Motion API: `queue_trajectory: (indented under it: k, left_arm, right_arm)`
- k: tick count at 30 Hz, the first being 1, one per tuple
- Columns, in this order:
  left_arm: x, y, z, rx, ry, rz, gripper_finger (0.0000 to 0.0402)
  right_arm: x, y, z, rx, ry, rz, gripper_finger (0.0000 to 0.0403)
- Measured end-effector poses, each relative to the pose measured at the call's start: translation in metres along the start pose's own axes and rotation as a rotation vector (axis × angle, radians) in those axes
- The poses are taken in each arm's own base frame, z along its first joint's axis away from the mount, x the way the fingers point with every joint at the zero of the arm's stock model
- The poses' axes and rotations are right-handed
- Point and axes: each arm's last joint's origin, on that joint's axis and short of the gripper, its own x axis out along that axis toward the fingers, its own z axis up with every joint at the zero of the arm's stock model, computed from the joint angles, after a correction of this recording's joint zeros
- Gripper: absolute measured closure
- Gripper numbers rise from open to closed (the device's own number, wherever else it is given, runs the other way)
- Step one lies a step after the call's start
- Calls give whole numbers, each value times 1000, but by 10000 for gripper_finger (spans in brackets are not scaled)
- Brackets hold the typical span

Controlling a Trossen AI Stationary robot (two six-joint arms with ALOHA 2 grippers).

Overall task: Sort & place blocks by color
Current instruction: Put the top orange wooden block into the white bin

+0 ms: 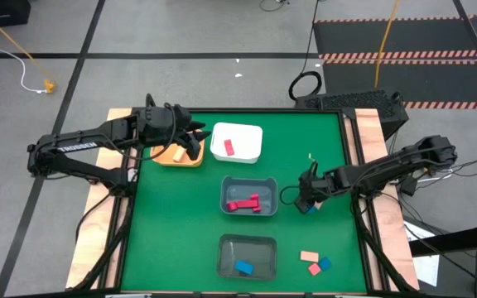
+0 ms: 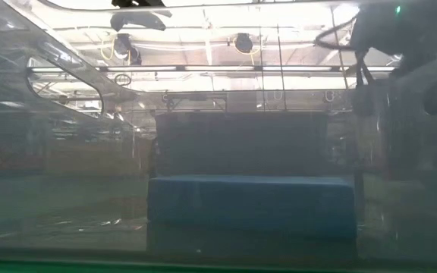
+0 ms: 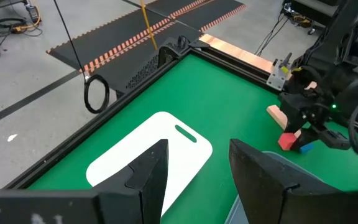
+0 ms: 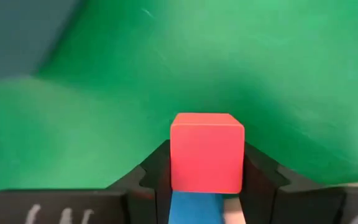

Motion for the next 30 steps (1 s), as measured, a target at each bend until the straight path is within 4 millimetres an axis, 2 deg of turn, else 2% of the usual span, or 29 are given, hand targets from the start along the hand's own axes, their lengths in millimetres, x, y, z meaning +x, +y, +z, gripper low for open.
queue_trajectory:
  k: [4, 8, 13, 17, 23, 30]
  left_arm:
    - [0, 0, 0, 0, 0, 0, 231]
    - [0, 0, 0, -2, 0, 0, 231]
    - [0, 0, 0, -6, -1, 0, 231]
    - [0, 0, 0, -23, -2, -1, 231]
    - [0, 0, 0, -48, -2, -1, 231]
    - [0, 0, 0, -55, -4, -1, 231]
  right_arm:
    - [-9, 2, 11, 39, -117, 68, 286]
    - [-23, 4, 28, 75, -352, 130, 286]
    - [-41, 11, 59, 39, -668, 241, 286]
    - [-49, 15, 85, 2, -853, 324, 286]
    - [-38, 9, 118, -6, -939, 400, 286]
    - [-13, 2, 140, 26, -920, 483, 286]
